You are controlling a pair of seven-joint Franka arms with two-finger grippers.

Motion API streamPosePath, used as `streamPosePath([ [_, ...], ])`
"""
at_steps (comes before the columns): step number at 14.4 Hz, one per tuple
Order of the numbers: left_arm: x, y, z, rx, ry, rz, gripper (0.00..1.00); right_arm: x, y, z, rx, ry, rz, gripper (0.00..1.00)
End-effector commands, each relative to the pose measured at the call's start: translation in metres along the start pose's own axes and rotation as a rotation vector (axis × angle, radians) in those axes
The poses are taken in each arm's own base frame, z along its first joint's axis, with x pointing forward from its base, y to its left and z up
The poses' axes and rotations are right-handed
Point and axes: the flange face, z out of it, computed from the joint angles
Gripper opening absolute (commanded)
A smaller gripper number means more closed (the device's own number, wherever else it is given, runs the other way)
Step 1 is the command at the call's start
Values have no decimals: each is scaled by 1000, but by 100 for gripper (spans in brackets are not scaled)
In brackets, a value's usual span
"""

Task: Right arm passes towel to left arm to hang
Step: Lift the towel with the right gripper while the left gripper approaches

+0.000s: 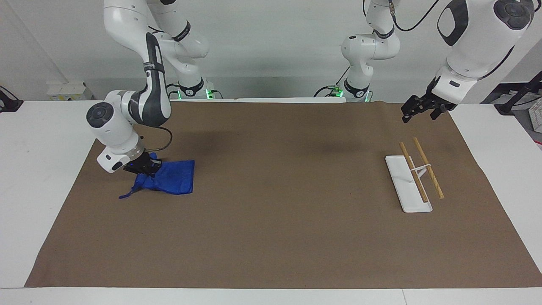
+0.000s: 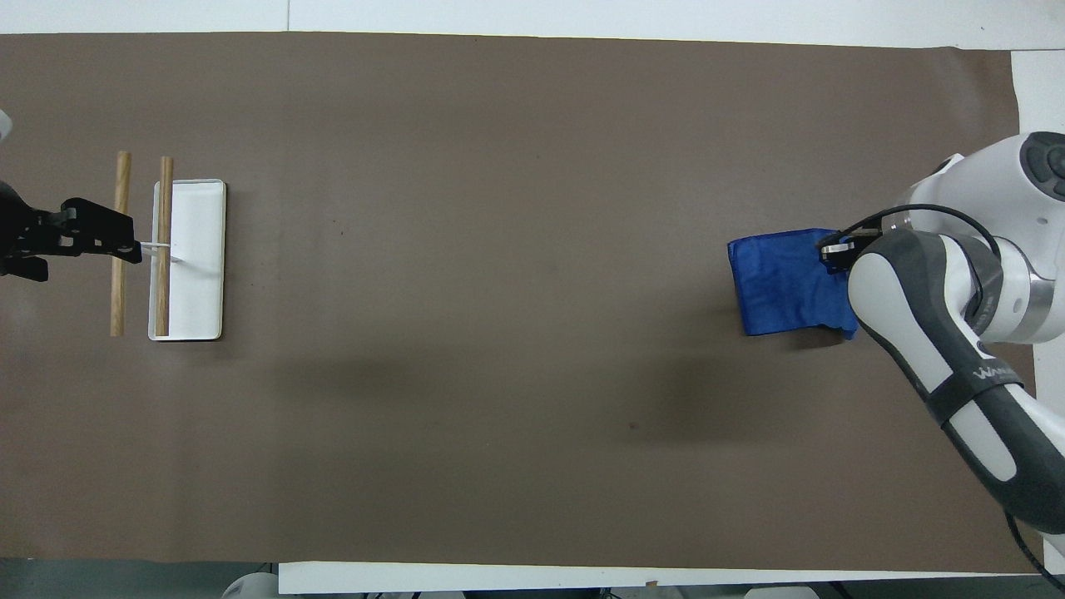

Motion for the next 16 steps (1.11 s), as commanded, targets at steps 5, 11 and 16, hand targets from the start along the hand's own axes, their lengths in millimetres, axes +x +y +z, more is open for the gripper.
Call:
streamPosePath([
  [5, -19, 32, 5, -146, -54, -493, 100, -36, -199, -75, 108, -77, 553, 0],
  [11, -44, 53, 45, -474, -159, -1055, 100, -37, -291, -127, 471, -354, 935, 0],
  [16, -45, 67, 64, -643, -272, -1267, 100, -46, -333, -144, 690, -549, 1109, 0],
])
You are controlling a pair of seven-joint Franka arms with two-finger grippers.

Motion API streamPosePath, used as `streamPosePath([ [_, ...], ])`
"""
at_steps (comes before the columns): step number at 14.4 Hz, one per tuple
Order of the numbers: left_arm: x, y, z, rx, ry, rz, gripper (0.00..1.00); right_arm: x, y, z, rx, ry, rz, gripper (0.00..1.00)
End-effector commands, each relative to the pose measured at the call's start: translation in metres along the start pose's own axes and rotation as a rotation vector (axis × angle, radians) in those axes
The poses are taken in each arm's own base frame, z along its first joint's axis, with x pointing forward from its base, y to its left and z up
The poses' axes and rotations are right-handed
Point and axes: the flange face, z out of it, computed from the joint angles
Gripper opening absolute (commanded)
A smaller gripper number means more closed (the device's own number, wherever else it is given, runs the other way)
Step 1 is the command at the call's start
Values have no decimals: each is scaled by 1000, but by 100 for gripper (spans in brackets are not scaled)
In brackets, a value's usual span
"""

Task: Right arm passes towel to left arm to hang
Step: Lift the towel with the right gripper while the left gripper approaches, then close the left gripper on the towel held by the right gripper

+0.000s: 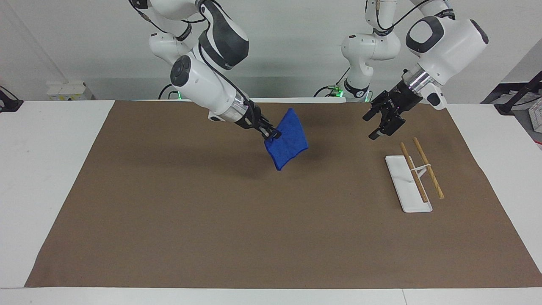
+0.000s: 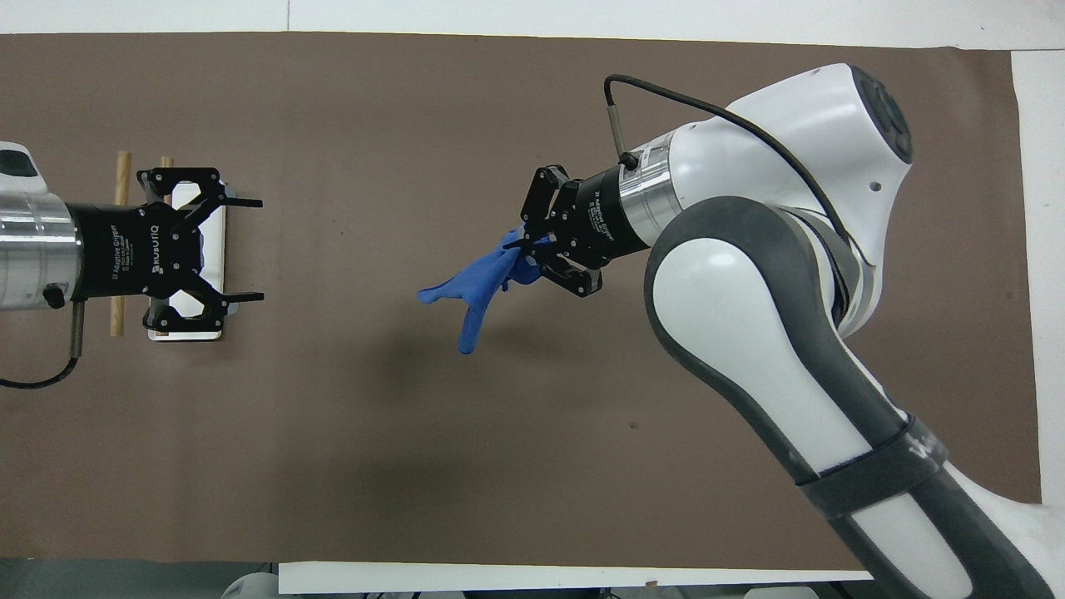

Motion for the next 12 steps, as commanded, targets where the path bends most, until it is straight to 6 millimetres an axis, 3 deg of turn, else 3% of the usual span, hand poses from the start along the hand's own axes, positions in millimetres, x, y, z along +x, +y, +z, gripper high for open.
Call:
streamPosePath([
  [1, -16, -12, 13, -24, -24, -83, 100, -26, -8, 15, 64, -96, 104, 0],
  [4, -20, -17, 22, -4, -23, -105, 100, -53, -10, 35, 148, -122, 161, 0],
  [7, -31, -29, 45, 53, -24, -99, 100, -73, -9, 55, 199, -135, 206, 0],
  [9, -37, -45, 60, 81, -17, -82, 100, -78, -7, 58, 194, -144, 221, 0],
  [12, -34, -44, 59, 54, -10, -87, 100, -86, -9, 56, 200, -156, 240, 0],
])
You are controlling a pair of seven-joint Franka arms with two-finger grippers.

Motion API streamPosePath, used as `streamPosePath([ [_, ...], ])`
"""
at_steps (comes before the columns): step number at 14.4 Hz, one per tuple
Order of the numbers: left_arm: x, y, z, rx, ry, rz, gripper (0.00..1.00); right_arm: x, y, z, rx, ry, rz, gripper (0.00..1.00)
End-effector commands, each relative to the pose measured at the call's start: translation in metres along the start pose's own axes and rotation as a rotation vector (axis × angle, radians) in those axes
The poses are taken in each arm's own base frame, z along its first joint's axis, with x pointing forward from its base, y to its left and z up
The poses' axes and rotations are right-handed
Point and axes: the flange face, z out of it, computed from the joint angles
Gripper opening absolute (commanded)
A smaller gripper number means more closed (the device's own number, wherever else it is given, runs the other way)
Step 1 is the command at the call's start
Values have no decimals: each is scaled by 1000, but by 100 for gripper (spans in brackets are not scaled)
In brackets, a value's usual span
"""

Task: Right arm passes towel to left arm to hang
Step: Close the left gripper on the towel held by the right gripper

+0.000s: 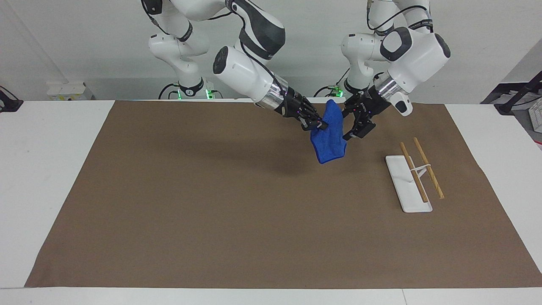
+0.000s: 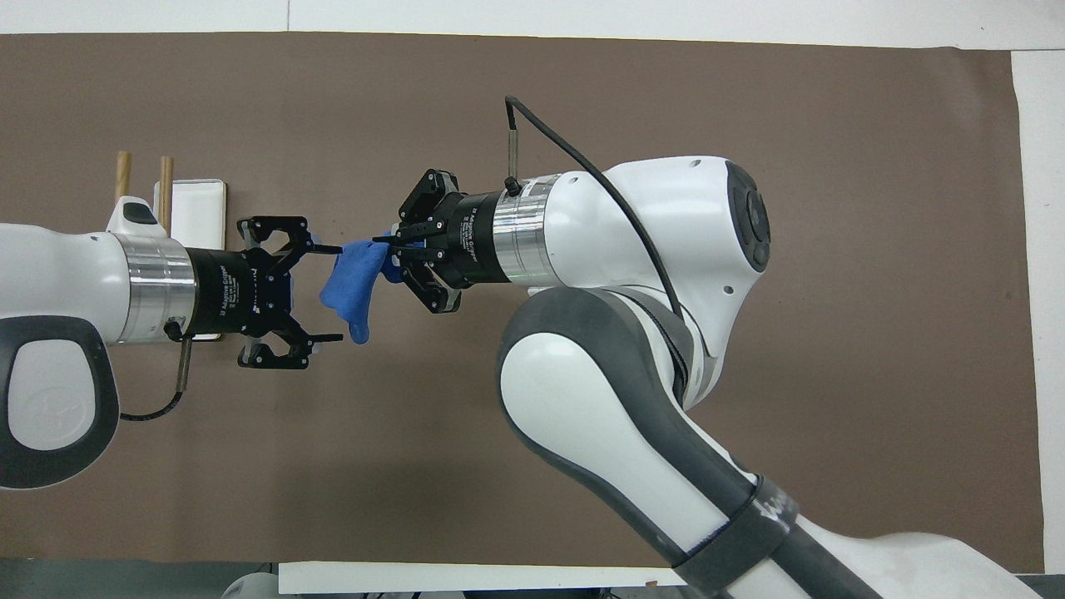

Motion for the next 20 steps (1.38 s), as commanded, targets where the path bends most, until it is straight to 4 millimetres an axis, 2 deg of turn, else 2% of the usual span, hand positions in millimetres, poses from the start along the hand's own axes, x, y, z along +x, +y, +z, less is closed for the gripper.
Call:
streamPosePath([
  [1, 3, -4, -9, -80, -2, -29, 100, -5, -7, 1, 7, -33, 29, 0],
  [4, 6, -3, -7, -114, 4, -51, 99, -7, -5, 1, 0, -36, 26, 0],
  [8, 12, 9, -16, -222, -28, -122, 99, -13, -7, -1, -10, -45, 20, 0],
  [12, 16, 2, -4, -201, -19, -124, 99, -20, -7, -3, -36, -55, 22, 0],
  [15, 16, 3, -3, -216, -18, -133, 99, -23, -9, -5, -34, -61, 18, 0],
  [17, 21, 5, -7, -229, -19, -151, 90, -23, -10, -4, -40, -62, 19, 0],
  [20, 36, 12, -17, -263, -45, -207, 67, -28, -12, -7, -46, -69, 30, 0],
])
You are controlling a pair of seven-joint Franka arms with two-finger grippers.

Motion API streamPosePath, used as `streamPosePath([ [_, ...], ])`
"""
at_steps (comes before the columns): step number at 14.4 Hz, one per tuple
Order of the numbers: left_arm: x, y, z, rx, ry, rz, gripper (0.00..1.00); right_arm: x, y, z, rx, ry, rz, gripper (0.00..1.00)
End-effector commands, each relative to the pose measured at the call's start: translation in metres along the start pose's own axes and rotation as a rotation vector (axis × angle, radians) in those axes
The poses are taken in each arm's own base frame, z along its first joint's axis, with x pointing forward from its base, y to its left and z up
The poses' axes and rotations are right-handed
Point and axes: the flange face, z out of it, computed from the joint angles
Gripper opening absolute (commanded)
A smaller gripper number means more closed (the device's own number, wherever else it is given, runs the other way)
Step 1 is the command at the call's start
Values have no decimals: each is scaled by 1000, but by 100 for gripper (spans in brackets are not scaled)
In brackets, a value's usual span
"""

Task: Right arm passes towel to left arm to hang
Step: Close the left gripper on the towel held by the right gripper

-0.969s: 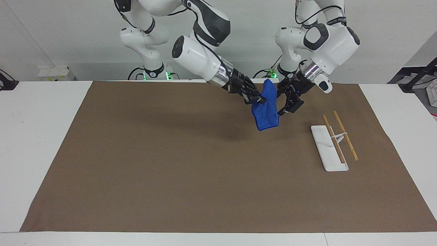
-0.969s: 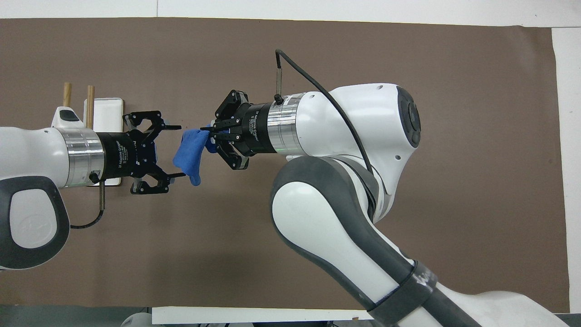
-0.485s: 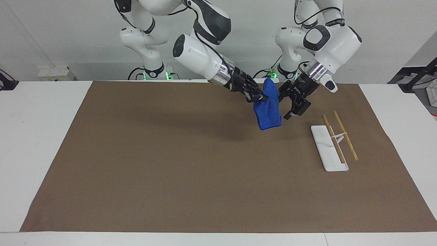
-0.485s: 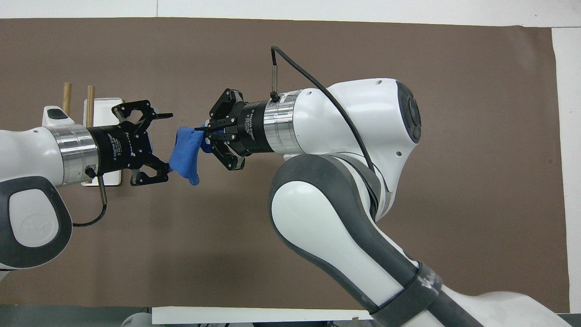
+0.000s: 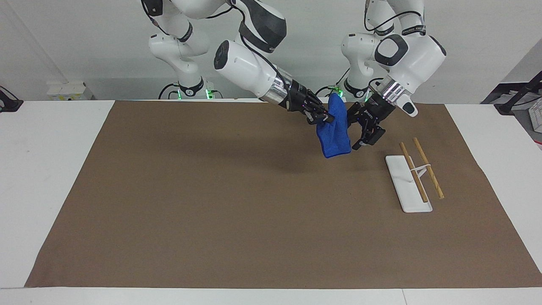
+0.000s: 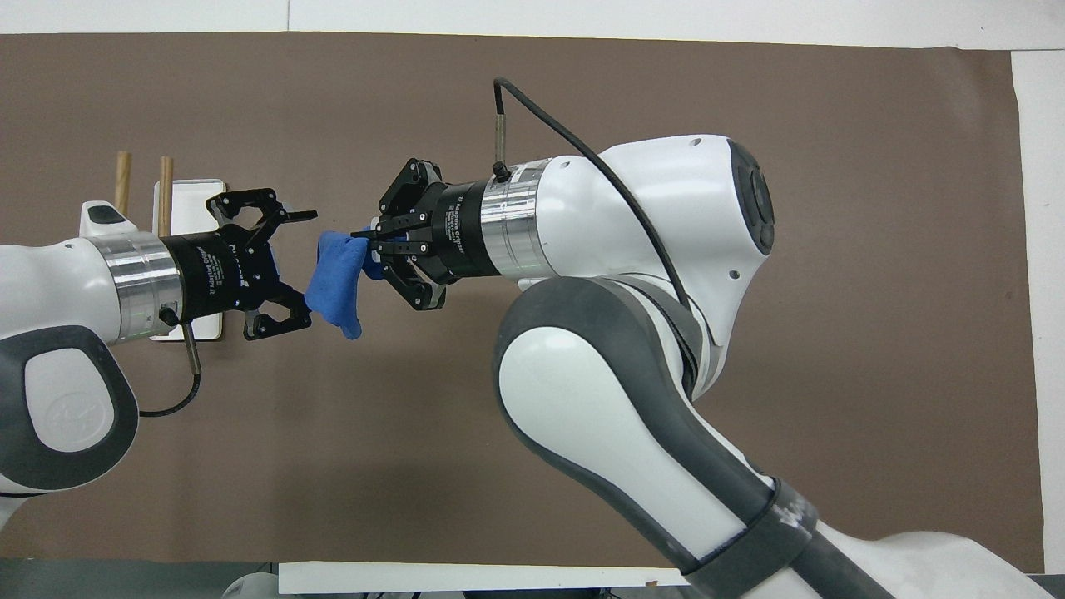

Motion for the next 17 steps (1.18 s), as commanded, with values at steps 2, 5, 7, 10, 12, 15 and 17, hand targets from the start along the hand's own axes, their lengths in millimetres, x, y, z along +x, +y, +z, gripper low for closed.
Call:
streamPosePath([
  [2, 13, 3, -7, -40, -8, -48, 53, -10, -7, -3, -18, -36, 26, 0],
  [5, 16, 6, -9, -47, -7, -55, 32, -10, -9, -3, -20, -38, 27, 0],
  [7, 15, 7, -9, -46, -8, -55, 13, -10, -8, -3, -23, -37, 31, 0],
  [10, 15, 8, -10, -43, -9, -52, 0, -11, -9, -4, -30, -36, 28, 0],
  [12, 11, 8, -10, -50, -7, -30, 0, -11, -9, -4, -31, -36, 28, 0],
  [15, 6, 13, -15, -58, -10, 11, 0, -9, -10, -6, -39, -35, 29, 0],
  [17, 3, 15, -17, -63, -13, 30, 0, -8, -10, -6, -37, -34, 30, 5],
])
